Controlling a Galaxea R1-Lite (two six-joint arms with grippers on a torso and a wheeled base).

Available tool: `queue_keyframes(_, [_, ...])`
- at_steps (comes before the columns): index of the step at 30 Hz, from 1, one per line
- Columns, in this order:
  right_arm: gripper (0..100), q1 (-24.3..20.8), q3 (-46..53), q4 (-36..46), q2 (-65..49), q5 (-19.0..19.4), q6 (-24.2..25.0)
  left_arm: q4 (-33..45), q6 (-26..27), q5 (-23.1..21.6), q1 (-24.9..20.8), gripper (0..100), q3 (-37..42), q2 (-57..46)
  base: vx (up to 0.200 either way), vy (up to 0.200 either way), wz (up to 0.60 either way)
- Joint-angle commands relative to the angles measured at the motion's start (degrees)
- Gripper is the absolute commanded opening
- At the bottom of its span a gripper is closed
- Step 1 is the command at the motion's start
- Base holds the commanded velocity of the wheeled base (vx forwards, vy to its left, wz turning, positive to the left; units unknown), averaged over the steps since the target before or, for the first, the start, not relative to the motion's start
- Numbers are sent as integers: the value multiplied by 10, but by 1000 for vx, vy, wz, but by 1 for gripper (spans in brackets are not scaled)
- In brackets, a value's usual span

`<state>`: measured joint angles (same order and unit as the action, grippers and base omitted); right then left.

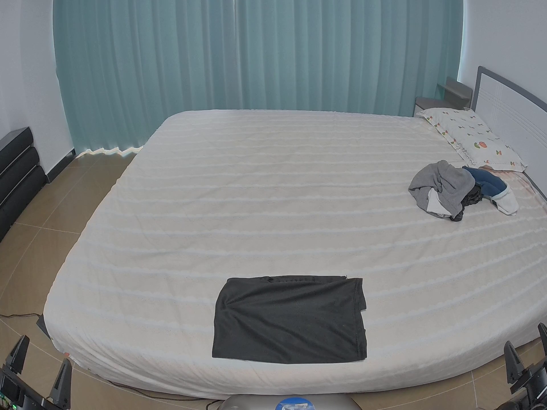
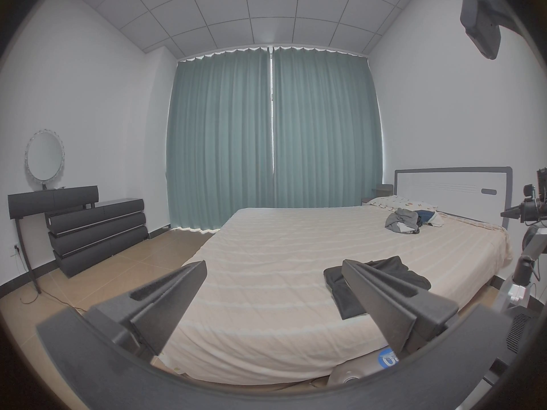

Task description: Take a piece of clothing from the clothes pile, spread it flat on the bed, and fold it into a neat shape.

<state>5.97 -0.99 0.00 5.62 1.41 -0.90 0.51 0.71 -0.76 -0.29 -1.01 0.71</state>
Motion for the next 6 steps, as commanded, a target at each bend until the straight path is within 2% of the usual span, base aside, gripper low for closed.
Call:
queue_keyframes(1, [100, -2, 10, -1, 2, 0, -1, 0, 0, 1, 0, 100, 8, -6, 0, 0, 0])
queue_keyframes(6, [100, 0, 10, -1, 2, 0, 0, -1, -2, 2, 1, 100, 8, -5, 0, 0, 0])
